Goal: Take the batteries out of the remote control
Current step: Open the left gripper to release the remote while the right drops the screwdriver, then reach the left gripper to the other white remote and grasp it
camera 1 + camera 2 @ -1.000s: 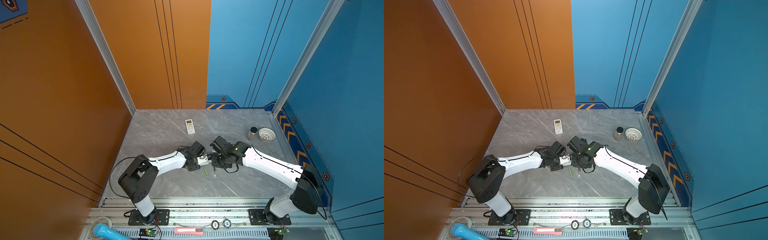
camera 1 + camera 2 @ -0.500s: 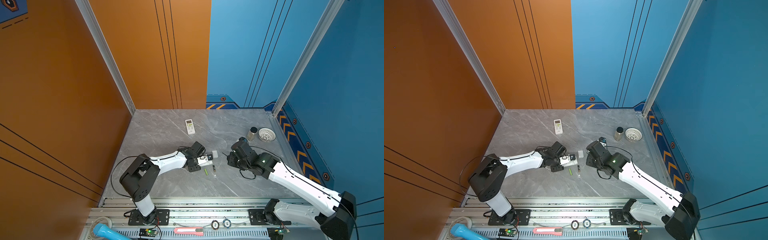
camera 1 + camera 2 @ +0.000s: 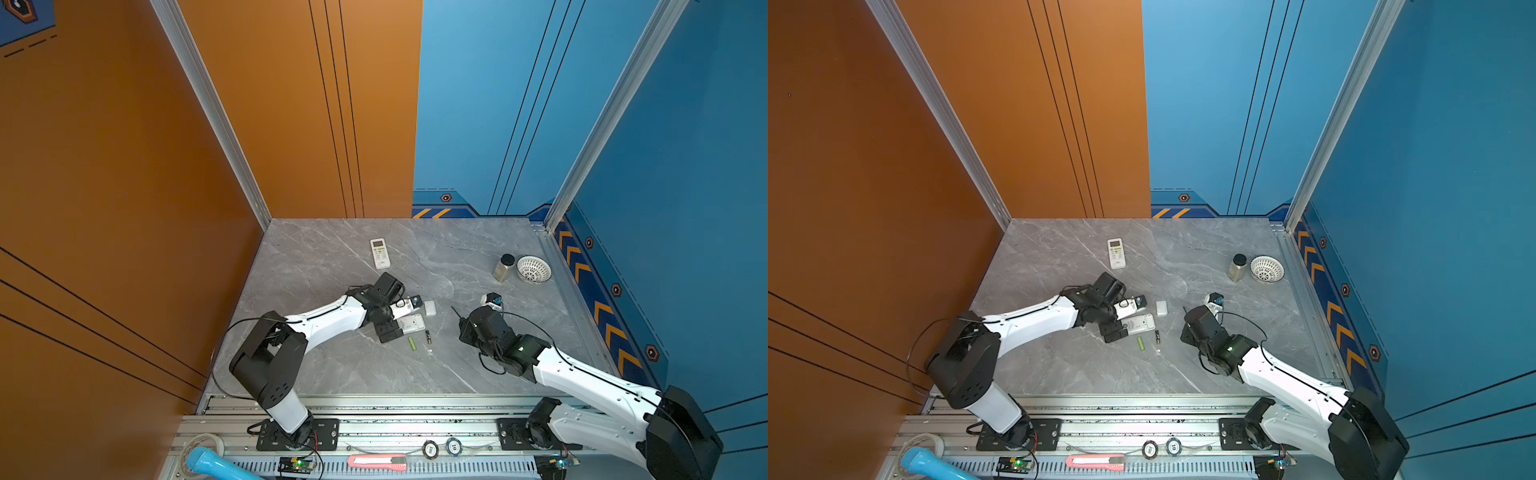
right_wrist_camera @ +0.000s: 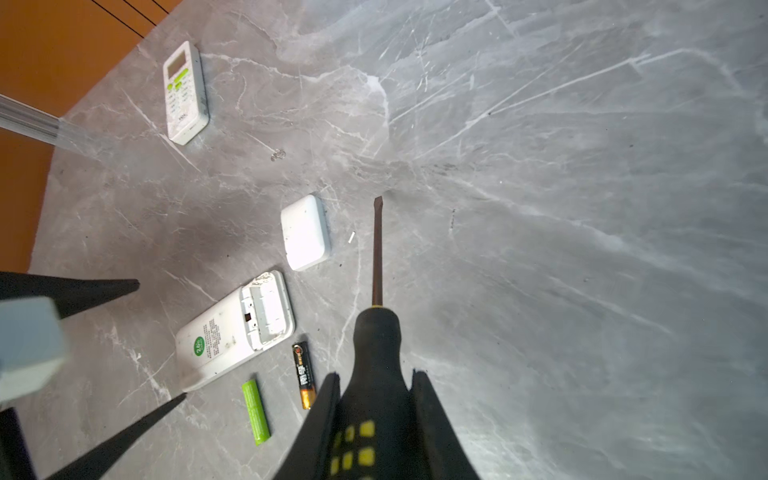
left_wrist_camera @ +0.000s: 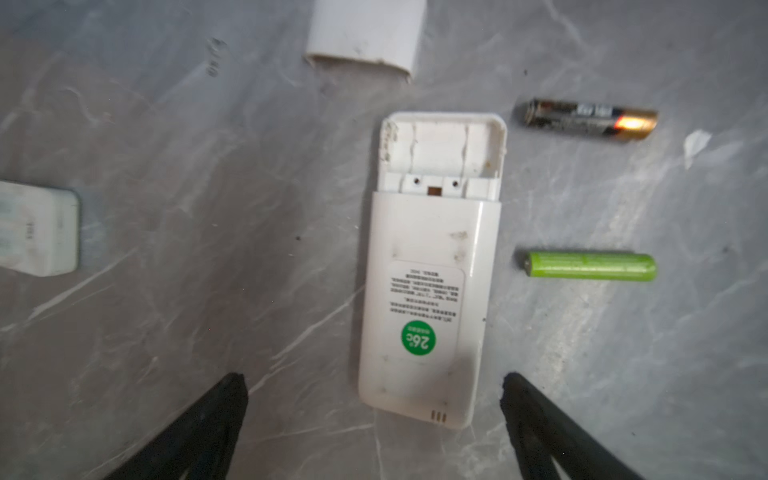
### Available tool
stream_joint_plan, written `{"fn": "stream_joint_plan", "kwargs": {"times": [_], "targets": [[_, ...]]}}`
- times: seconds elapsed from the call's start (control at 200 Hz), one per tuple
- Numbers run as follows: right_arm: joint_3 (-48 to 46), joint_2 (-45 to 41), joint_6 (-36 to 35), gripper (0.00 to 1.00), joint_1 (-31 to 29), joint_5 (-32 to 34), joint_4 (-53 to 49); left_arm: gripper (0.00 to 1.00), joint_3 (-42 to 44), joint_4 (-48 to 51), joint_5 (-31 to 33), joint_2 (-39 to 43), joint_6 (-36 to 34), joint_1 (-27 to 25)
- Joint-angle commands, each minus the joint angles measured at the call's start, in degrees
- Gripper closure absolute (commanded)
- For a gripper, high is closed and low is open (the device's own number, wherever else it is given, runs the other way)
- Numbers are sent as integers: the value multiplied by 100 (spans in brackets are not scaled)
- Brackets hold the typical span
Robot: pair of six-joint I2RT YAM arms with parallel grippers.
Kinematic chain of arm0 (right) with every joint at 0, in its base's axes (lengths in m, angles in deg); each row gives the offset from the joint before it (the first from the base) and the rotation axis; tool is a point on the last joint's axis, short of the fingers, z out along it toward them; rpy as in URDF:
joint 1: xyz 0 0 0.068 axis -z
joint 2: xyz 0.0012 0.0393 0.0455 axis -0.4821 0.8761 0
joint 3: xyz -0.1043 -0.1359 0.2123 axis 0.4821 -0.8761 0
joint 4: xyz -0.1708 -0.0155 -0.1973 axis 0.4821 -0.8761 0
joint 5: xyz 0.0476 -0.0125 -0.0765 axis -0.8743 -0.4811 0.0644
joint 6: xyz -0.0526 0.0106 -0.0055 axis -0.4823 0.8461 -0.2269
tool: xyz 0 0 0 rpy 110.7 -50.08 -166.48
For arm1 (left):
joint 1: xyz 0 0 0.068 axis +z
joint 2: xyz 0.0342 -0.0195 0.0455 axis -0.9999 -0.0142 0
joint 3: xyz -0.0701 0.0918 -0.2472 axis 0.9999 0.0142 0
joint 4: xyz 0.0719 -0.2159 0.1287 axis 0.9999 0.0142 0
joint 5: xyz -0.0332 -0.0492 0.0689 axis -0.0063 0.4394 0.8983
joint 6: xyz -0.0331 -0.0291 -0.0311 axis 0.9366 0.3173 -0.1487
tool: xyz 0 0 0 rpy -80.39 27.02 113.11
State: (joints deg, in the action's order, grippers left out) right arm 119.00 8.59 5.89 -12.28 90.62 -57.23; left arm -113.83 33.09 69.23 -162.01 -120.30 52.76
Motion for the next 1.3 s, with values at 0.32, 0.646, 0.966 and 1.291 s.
{"fn": "stream_joint_plan", "kwargs": {"times": [0.32,0.646,0.966,1.291], "targets": [[-180,299,84,23,52,202,40,2,-3032,1605,-1400,-1477,4259,1718],[363,-718,-458,3,520,-154,-743,2,-4973,2341,-419,-3134,5278,2079],[275,-418,-239,3,515,-389,-699,2,-6008,2481,-235,-4206,5359,2138],[751,-413,-293,2,399,-652,-1115,2,-6918,2493,-137,-4939,5462,2184]]}}
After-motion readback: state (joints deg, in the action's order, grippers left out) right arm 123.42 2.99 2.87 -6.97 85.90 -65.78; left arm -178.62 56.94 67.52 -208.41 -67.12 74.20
